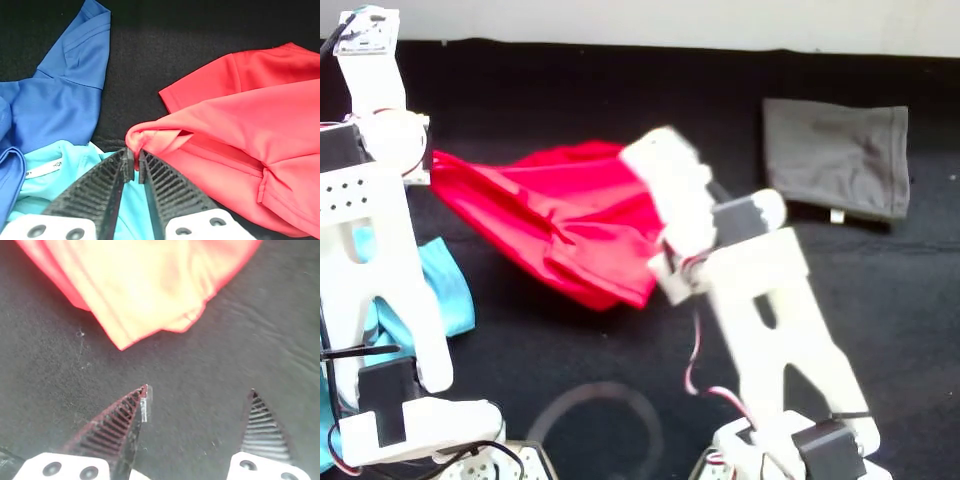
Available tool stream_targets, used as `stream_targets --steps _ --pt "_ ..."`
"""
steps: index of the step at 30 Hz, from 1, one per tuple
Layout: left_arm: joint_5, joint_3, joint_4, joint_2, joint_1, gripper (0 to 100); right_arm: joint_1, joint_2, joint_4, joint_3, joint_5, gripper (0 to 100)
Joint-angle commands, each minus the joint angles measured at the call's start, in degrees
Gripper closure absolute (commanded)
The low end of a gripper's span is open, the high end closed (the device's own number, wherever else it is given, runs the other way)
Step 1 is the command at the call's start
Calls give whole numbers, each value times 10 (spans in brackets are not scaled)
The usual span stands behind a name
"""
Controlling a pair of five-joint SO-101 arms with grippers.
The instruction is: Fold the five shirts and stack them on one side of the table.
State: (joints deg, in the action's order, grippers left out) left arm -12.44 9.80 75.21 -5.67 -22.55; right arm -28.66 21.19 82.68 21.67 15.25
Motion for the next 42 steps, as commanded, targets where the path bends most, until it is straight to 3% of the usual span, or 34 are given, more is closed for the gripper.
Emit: stream_targets --steps 1,4,9,14,16,20,21,22,35,40,42 --pt "-4 5 -12 -19 -6 991 -48 14 -85 72 1 635" --pt "-4 4 -12 -19 -6 991 -72 11 -155 116 -34 575" --pt "-4 6 -12 -24 -6 991 -71 -87 -225 132 -47 577" --pt "-4 6 -11 -24 -7 991 -58 -204 -241 45 -47 585" --pt "-4 3 -9 -24 -6 991 -42 -234 -238 0 -47 655" --pt "-4 1 -8 -24 -5 991 -3 -261 -205 -95 -47 984" --pt "-4 3 -8 -24 -5 991 7 -261 -198 -116 -47 995" --pt "-3 5 -8 -24 -4 991 16 -261 -189 -134 -47 962" --pt "-4 87 -8 -95 116 991 127 -261 -11 -433 -43 992" --pt "-5 80 -8 -131 138 991 81 -264 46 -406 -43 983" --pt "-5 60 -9 -131 135 991 45 -264 47 -357 -45 922"
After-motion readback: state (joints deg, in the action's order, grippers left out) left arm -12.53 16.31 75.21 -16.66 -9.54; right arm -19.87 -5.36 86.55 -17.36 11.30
